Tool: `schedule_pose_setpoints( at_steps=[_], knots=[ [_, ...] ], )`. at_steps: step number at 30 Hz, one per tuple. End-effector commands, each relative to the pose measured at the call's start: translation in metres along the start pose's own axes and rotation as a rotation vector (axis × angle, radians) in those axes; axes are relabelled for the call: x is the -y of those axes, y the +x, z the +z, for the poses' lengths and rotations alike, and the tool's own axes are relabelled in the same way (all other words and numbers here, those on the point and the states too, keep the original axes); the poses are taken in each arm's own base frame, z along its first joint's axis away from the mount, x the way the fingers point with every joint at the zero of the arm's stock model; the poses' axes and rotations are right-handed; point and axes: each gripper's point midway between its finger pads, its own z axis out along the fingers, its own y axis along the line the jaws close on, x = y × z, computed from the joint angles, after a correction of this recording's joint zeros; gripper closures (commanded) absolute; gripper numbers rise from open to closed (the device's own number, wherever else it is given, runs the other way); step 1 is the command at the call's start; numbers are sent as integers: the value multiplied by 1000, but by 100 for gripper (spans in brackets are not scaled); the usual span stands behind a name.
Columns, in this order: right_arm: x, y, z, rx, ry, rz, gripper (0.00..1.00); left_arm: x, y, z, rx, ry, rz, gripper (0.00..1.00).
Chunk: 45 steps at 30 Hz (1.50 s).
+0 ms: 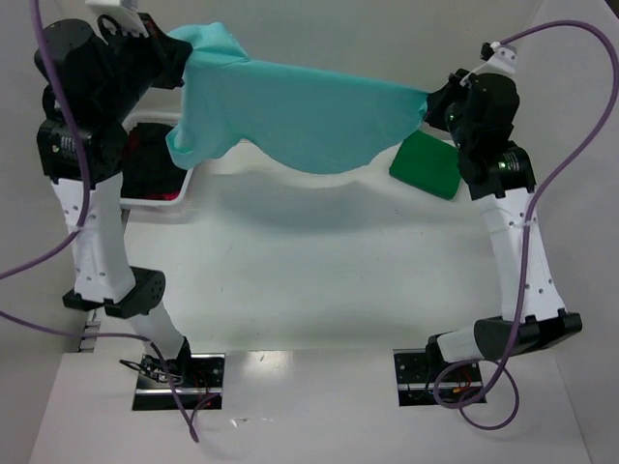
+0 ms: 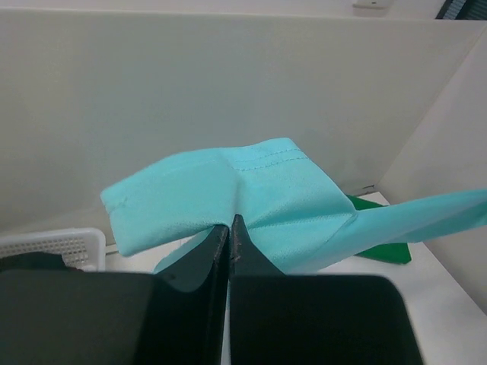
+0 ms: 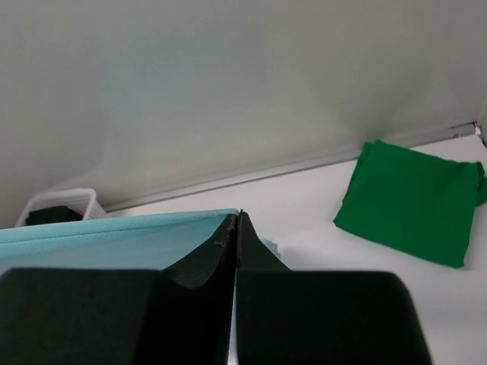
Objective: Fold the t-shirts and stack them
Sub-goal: Flatten out the tshirt
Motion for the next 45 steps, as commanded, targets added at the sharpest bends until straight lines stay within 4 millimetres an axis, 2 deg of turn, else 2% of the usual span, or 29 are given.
schedule_pose_setpoints(
  at_steps=[1, 2, 3, 5, 6, 8, 9, 13, 15, 17, 18, 20, 21, 22, 23, 24, 25, 26, 28, 29, 31, 34, 35, 38, 40, 41, 42, 43, 45],
  knots=[
    [2, -62, -43, 173, -8, -5, 100, -18, 5, -27, -32, -94, 50, 100],
    [1, -66, -50, 186, -13, -3, 100, -14, 5, -35, -30, -83, 50, 100],
    [-3, -70, -57, 194, -37, -1, 100, -7, -13, -62, 23, -76, 58, 100],
    [-12, -78, -79, 213, -94, 9, 100, -2, -12, -81, 29, -66, 71, 100],
    [-13, -76, -86, 199, -107, 5, 100, 0, -13, -101, 45, -73, 64, 100],
    [-12, -84, -107, 221, -113, -5, 100, 0, -15, -122, 74, -98, 50, 100],
    [-11, -85, -114, 222, -114, -5, 100, 3, -25, -144, 119, -109, 42, 100],
    [0, -101, -146, 260, -56, 6, 100, 2, -33, -161, 157, -141, 10, 100],
    [2, -92, -136, 223, -41, -10, 100, -6, -10, -138, 85, -153, 3, 100],
    [11, -66, -114, 157, -7, -31, 100, -13, 12, -118, 28, -162, -16, 100],
    [21, -38, -94, 83, 31, -36, 100, -18, 43, -99, -40, -156, -32, 100],
    [28, -10, -74, 29, 51, -47, 100, -24, 83, -81, -106, -161, -77, 100],
    [34, 11, -57, -25, 71, -57, 100, -26, 94, -70, -97, -149, -88, 100],
    [44, 43, -46, -91, 95, -61, 100, -32, 141, -62, -189, -157, -111, 100],
    [46, 51, -37, -82, 92, -59, 100, -34, 155, -55, -197, -150, -122, 100],
    [56, 83, -25, -143, 115, -71, 100, -37, 173, -51, -226, -156, -125, 100],
    [59, 92, -21, -154, 118, -73, 100, -41, 193, -47, -265, -164, -130, 100],
    [63, 100, -12, -151, 129, -75, 100, -48, 226, -41, -333, -178, -138, 100],
    [75, 136, 3, -219, 154, -88, 100, -55, 251, -35, -384, -201, -142, 100],
    [79, 145, 8, -233, 169, -93, 100, -62, 268, -28, -410, -217, -132, 100],
    [84, 170, 24, -277, 174, -87, 100, -70, 281, -22, -427, -250, -127, 100],
    [83, 188, 44, -303, 162, -75, 100, -80, 312, -7, -486, -268, -121, 100],
    [89, 210, 53, -355, 181, -84, 100, -85, 332, 0, -529, -272, -114, 100],
    [92, 228, 76, -387, 196, -80, 100, -93, 362, 22, -594, -271, -112, 100],
    [93, 231, 87, -387, 208, -72, 100, -97, 376, 35, -616, -272, -105, 100],
    [97, 245, 94, -416, 220, -78, 100, -102, 397, 42, -660, -279, -109, 100],
    [94, 239, 103, -402, 214, -75, 100, -102, 391, 55, -642, -267, -111, 100],
    [93, 242, 109, -407, 218, -67, 100, -107, 411, 63, -681, -269, -103, 100],
    [95, 253, 125, -431, 230, -63, 100, -111, 417, 76, -685, -266, -94, 100]
  ],
)
